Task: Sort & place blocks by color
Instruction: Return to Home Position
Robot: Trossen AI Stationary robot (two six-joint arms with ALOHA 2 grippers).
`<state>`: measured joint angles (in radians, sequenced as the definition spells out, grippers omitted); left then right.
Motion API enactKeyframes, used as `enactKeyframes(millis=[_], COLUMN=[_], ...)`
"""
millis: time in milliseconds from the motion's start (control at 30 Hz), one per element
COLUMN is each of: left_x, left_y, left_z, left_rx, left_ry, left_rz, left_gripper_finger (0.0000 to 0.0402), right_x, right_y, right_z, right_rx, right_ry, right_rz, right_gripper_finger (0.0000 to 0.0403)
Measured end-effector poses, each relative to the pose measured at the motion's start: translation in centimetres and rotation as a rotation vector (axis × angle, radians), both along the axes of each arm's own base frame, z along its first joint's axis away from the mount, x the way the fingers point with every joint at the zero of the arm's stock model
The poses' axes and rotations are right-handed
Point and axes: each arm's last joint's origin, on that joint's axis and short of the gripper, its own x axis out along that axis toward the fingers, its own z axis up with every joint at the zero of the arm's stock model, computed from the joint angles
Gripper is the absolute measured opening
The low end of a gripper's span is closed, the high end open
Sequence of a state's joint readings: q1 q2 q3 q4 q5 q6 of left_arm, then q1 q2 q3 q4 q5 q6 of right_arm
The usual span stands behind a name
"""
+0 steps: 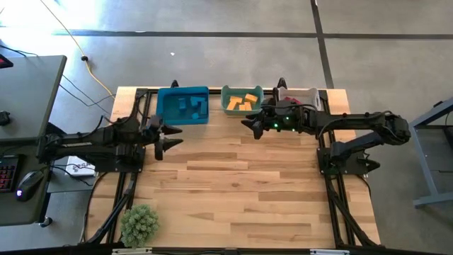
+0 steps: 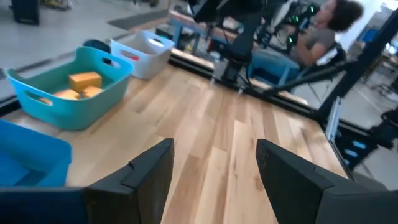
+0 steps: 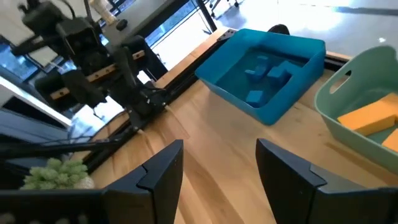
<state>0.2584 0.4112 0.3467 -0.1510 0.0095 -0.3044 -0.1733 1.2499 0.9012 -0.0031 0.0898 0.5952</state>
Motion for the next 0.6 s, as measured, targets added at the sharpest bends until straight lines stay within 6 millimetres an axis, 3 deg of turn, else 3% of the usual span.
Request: enactKeyframes(millis=[267, 600], left_x=[-1.8, -2.7], left_y=[-0.4, -0.6], left_z=[-2.2, -5.1], left_rx=[-0.006, -0.029], left_ry=[-0.079, -0.133], left_rz=[0.021, 0.058], left_gripper_finger=[0.0216, 0.0216], right_x=[0.0, 0.1], right_y=[0.0, 0.2], right_z=[0.1, 0.2], right_rx=[0.033, 0.067], right_ry=[-0.017, -0.042], right_rz=[-0.012, 0.029], right_gripper_finger=[0.0189, 0.0189])
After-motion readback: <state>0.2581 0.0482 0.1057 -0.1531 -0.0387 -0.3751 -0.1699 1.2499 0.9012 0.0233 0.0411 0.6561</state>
